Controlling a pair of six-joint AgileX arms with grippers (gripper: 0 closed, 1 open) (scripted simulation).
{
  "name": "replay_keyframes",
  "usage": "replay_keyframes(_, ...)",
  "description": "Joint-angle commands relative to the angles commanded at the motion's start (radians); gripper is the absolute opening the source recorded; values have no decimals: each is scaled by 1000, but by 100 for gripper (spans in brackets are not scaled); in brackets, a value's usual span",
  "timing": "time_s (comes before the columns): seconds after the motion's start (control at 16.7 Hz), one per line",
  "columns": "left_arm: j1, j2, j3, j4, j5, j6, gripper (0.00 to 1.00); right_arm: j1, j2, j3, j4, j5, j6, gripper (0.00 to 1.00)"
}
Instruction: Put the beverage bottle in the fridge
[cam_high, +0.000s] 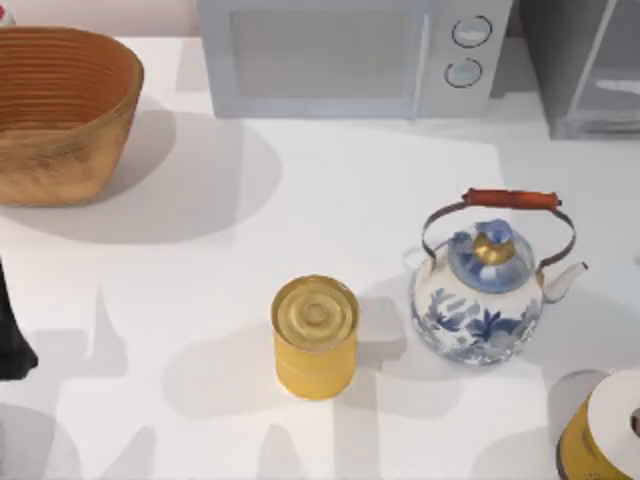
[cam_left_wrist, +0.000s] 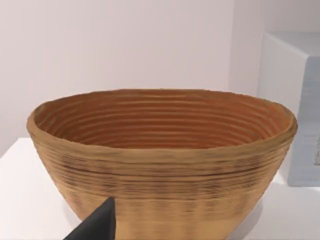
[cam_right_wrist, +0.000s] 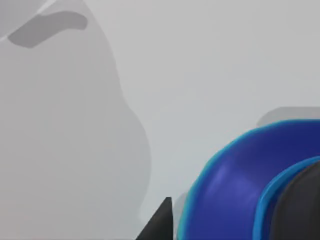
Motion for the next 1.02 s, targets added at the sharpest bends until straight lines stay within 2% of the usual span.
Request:
replay_keyframes(0.3, 0, 0, 0, 0, 0, 0, 100, 0, 0, 0, 0, 0, 0, 3)
replay_keyframes(0.9, 0, 0, 0, 0, 0, 0, 100, -4, 1, 3, -1, -1, -1, 1)
replay_keyframes(1.02, 0, 0, 0, 0, 0, 0, 100, -39, 19, 40, -32, -11, -37, 1)
